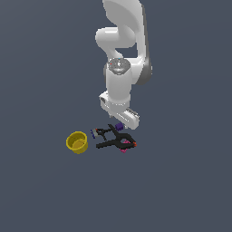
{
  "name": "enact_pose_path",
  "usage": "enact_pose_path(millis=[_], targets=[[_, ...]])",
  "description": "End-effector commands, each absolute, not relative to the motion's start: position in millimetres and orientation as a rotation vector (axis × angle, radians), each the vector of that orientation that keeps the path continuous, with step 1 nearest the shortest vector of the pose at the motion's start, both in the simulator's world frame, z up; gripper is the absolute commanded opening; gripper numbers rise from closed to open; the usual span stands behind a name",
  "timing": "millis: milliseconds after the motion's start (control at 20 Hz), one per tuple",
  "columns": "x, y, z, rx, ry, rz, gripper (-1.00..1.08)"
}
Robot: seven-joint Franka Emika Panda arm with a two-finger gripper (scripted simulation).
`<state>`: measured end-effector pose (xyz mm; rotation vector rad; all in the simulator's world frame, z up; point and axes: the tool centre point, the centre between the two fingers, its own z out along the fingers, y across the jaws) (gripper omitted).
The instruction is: Pick up a designated object from a clutter of objects.
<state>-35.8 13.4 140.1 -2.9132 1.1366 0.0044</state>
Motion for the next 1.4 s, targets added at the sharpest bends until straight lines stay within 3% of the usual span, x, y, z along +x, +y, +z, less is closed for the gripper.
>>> enact_pose_path(millis=[0, 600, 1350], targets=[[-43, 15, 126, -2.879, 1.226, 0.004, 1.0], [-73, 18, 78, -2.728, 1.552, 0.001, 1.0], [-82, 19, 63, -2.686, 1.63, 0.001, 1.0]])
